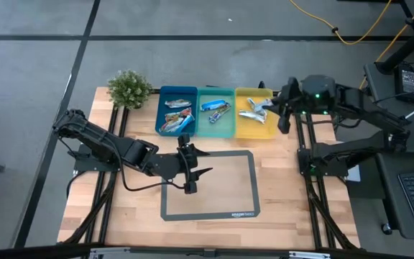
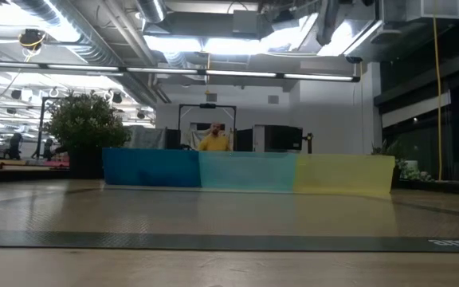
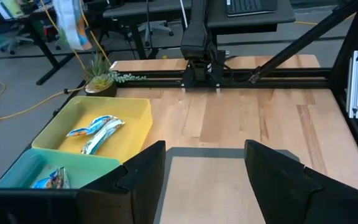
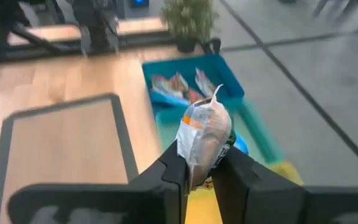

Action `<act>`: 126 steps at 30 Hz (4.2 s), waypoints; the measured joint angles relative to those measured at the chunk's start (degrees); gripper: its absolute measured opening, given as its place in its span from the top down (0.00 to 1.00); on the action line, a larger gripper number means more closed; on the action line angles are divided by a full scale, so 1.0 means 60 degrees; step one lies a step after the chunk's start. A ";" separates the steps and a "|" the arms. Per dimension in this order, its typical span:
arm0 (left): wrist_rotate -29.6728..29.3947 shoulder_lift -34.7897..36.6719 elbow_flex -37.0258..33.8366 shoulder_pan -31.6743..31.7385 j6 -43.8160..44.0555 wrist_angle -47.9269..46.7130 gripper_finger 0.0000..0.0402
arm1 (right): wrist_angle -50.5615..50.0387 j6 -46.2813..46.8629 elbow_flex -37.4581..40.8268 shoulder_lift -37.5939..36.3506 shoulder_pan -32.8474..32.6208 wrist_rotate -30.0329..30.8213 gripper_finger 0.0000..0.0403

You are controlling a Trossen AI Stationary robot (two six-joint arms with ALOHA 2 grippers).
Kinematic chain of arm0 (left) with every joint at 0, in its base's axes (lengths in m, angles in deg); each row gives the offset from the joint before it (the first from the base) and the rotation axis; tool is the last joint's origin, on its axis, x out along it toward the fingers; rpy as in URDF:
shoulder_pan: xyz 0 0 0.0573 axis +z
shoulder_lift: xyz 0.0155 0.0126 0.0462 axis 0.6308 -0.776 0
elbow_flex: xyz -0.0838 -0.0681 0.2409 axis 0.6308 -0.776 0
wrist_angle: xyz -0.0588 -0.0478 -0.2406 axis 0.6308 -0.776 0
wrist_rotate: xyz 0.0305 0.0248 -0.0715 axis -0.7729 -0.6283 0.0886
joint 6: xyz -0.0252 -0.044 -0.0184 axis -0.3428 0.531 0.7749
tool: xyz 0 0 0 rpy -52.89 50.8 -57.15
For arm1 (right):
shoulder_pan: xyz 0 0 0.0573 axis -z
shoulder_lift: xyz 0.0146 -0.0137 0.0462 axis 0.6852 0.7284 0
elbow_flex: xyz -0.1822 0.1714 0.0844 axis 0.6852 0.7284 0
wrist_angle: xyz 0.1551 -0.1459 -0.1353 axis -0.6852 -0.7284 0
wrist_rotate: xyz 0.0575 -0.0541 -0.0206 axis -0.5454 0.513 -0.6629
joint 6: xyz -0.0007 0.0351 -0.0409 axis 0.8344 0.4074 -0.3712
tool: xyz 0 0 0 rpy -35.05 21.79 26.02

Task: Pick and place Granola Bars by type
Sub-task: Put the yellow granola bar into the yellow bin, then return to Home Position

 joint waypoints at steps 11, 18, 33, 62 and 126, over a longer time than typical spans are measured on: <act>0.0001 0.0000 0.0000 0.0036 0.0000 0.0020 0.48 | -0.1799 -0.0793 0.0667 0.0846 0.1498 -0.0450 0.85; 0.0003 0.0000 -0.0004 0.0010 0.0139 0.0084 0.49 | -0.1650 -0.1051 0.2106 0.1223 0.2171 -0.0794 0.85; 0.0009 0.0000 -0.0004 0.0003 0.0251 0.0073 0.50 | -0.1049 -0.1027 0.2930 0.2220 0.2959 -0.1777 0.85; 0.0249 0.0000 -0.0004 0.0018 0.0569 0.0069 0.51 | 0.1264 -0.1304 0.2914 0.6745 0.3634 -0.1686 0.85; 0.4201 1.4183 -1.2110 0.4336 0.3344 0.4301 1.00 | 0.5061 0.0548 0.5807 -0.4401 -0.2145 -0.0440 0.98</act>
